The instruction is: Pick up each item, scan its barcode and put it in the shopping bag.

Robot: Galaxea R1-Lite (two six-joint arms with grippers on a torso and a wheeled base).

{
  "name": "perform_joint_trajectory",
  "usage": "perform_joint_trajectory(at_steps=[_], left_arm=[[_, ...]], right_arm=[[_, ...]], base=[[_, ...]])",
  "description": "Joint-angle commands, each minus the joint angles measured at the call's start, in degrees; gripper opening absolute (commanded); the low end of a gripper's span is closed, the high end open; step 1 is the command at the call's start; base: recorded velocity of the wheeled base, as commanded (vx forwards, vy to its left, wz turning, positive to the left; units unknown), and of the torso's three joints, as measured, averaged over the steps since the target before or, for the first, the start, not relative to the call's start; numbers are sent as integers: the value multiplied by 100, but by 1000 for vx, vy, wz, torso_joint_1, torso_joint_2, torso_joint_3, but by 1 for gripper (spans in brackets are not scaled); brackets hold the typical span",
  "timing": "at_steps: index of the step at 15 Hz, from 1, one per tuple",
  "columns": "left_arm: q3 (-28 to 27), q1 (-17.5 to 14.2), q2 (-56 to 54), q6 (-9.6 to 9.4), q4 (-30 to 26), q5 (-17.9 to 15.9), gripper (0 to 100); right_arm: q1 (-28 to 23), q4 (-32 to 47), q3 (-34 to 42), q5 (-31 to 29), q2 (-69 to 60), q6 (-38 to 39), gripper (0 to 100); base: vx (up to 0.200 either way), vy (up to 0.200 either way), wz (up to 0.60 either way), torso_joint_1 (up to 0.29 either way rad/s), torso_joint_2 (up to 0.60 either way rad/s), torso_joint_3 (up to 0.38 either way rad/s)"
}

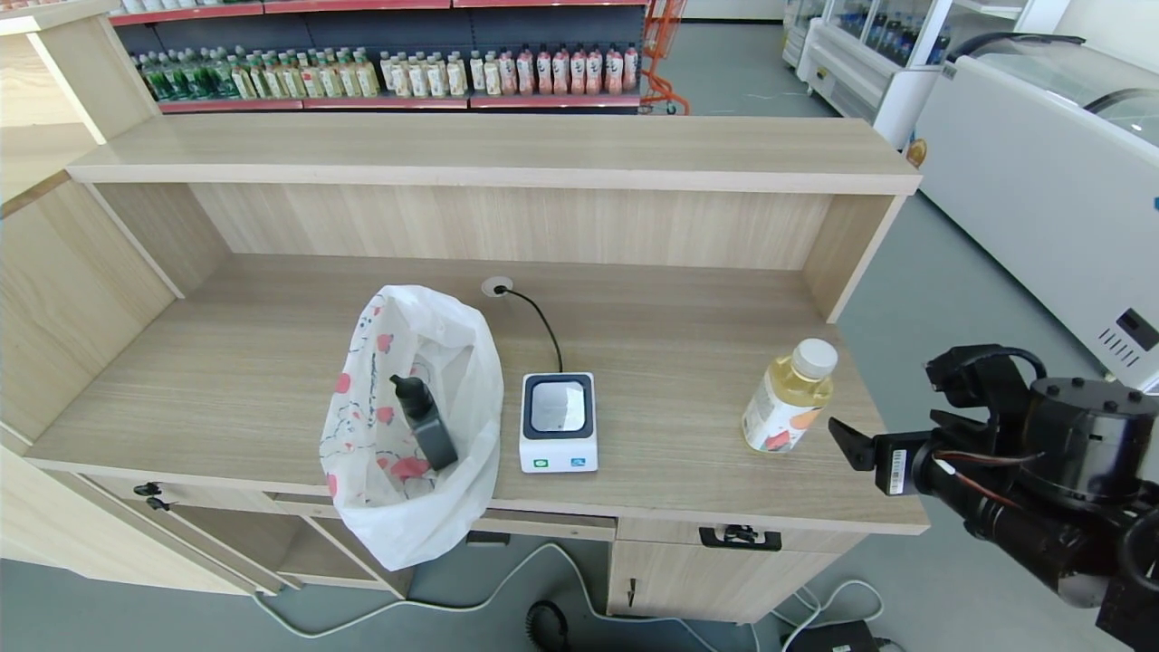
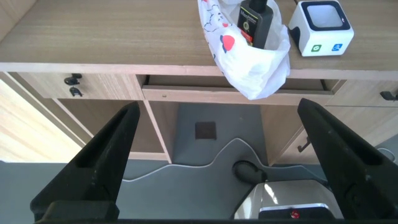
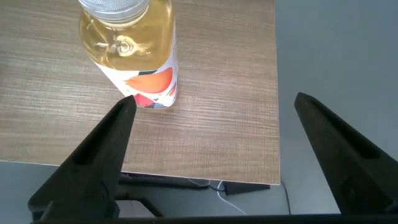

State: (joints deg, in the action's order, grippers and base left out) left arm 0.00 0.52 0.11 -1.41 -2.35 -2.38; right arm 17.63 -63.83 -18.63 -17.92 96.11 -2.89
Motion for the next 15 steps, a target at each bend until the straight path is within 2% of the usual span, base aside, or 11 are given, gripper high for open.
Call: perform_joint_trajectory(at_steps=[1,15], left_arm=[[0,0,-2,1,-2,0,100],[0,0,-2,1,-2,0,100]], right_arm=[[13,-130,-62,8,303,-36,100],[197,-1756,-440,61,1490,-414,100]], base=[[0,0,0,0,0,0],[0,0,0,0,0,0]])
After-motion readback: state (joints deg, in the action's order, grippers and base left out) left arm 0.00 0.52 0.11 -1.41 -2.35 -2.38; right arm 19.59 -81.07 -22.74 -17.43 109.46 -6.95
